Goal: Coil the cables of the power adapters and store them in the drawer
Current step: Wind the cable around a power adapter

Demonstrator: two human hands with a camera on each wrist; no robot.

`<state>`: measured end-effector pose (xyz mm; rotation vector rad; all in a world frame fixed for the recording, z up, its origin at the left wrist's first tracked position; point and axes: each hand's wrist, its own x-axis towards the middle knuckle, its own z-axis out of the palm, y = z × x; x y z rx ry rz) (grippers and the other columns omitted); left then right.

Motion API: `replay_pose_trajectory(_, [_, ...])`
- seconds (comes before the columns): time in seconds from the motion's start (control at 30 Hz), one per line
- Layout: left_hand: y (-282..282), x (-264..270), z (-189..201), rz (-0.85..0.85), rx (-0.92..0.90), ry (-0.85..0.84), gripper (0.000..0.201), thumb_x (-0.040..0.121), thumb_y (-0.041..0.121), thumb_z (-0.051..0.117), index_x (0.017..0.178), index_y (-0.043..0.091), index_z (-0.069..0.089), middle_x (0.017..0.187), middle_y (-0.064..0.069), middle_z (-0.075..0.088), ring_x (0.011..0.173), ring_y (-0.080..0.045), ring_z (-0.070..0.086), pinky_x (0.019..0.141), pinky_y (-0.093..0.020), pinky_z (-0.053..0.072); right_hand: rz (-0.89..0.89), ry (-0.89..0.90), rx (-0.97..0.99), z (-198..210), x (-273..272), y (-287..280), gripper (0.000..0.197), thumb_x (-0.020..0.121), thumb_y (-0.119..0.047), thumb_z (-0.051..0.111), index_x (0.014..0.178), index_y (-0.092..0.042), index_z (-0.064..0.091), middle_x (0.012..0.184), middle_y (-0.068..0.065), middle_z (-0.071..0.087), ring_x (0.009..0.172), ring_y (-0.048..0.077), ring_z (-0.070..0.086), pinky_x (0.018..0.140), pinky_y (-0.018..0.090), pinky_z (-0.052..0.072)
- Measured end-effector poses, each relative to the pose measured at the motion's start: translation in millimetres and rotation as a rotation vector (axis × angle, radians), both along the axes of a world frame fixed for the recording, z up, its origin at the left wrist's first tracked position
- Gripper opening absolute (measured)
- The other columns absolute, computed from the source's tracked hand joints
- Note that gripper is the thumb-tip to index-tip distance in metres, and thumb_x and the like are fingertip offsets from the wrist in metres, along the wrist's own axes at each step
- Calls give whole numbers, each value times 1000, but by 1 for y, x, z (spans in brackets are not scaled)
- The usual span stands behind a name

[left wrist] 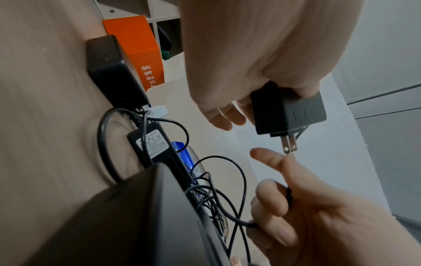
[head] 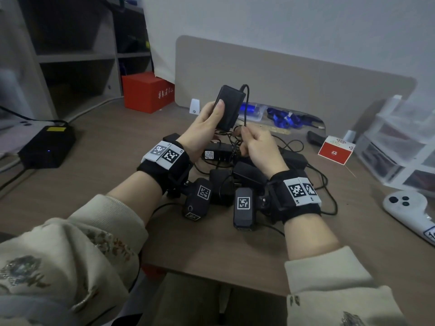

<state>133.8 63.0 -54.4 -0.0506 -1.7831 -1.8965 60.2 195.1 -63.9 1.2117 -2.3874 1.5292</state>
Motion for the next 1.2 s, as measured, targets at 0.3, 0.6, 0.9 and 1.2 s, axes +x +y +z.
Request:
replay_pose_trajectory(0.3, [-4, -5, -3, 19, -114, -17, 39, 108, 31, 34, 139, 9, 43, 120, -8, 56, 98, -9, 59, 83, -20, 49, 35, -53, 114, -2, -4, -4, 30, 104, -18, 36, 88, -11, 60, 54, -4, 57, 51, 3, 49, 66, 30, 37])
replay_pose_trajectory(0.6, [-4, -4, -2, 102, -155, 15, 34, 107, 23, 38, 133, 3, 47, 106, -2, 57, 96, -9, 56, 81, -17, 49, -54, 64, 185, 0, -2, 0, 33, 99, -20, 42, 71, -10, 58, 62, 0, 63, 70, 17, 58, 68, 30, 40])
replay_pose_trajectory(0.9, [-6, 3, 4, 132, -379, 37, 14, 104, 18, 46, 118, 17, 48, 97, 6, 56, 90, -2, 58, 89, -29, 51, -130, 147, 173, 1, 0, 4, 35, 91, -23, 51, 57, -30, 57, 67, 0, 63, 78, 27, 60, 78, 43, 51])
replay_pose_trajectory(1.2, [-13, 2, 3, 425, -745, 38, 32, 93, 27, 65, 119, 9, 61, 96, 2, 57, 88, -13, 51, 73, -11, 38, -89, 144, 20, 4, 10, 0, 24, 89, -24, 65, 67, -13, 66, 55, 2, 61, 53, 14, 54, 62, 30, 48])
